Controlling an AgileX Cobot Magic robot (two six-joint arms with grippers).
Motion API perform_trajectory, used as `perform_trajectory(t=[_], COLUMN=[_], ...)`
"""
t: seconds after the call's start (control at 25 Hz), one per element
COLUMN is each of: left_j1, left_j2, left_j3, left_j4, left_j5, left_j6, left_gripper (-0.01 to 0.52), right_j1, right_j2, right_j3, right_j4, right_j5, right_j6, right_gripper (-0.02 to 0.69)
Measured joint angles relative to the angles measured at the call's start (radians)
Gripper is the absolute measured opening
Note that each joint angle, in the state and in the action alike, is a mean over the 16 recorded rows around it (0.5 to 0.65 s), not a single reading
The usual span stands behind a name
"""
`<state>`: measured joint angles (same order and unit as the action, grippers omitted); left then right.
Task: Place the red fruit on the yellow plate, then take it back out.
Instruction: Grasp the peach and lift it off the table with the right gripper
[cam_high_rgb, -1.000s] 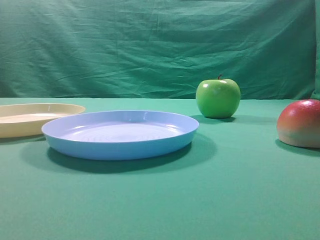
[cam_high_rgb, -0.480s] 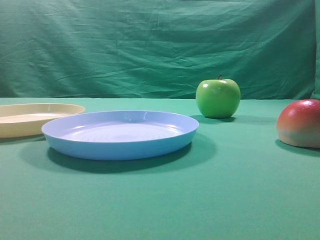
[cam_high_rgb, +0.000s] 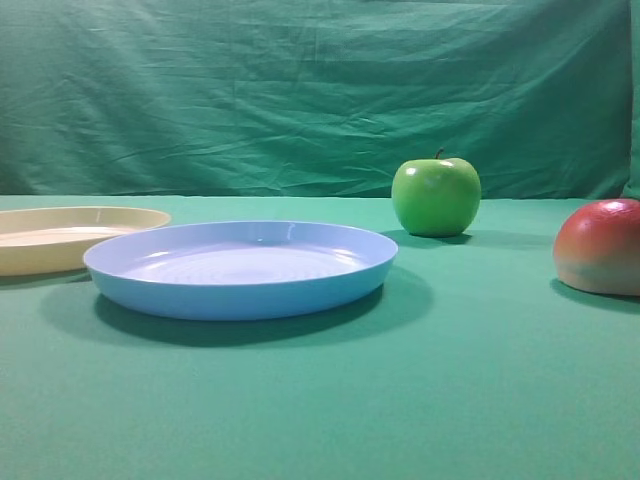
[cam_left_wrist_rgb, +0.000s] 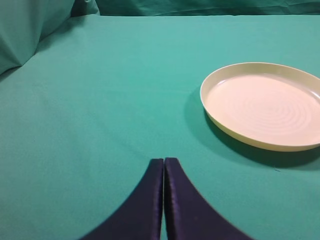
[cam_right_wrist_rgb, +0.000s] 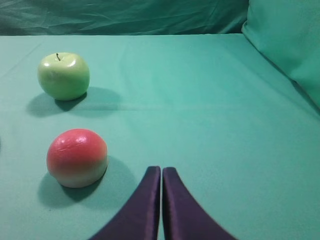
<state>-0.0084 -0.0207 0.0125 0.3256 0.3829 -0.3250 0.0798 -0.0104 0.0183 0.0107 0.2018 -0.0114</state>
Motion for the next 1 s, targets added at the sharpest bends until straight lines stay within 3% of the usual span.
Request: perform_trajectory(t=[0.4, 1.0], left_j1=[0.000, 0.000], left_j2=[0.000, 0.000], left_j3=[0.000, 0.000], left_j4=[0.000, 0.000], left_j5=[0.000, 0.000], left_j6=[0.000, 0.000], left_gripper=[0.000, 0.000], right_j1=[0.000, 0.000], right_j2=[0.114, 0.588], right_j3=[-0.146, -0.460], right_j4=[0.017, 0.057], right_j5=[-0.100, 0.280], right_j6=[-0.007, -0.104], right_gripper=[0.000, 0.000])
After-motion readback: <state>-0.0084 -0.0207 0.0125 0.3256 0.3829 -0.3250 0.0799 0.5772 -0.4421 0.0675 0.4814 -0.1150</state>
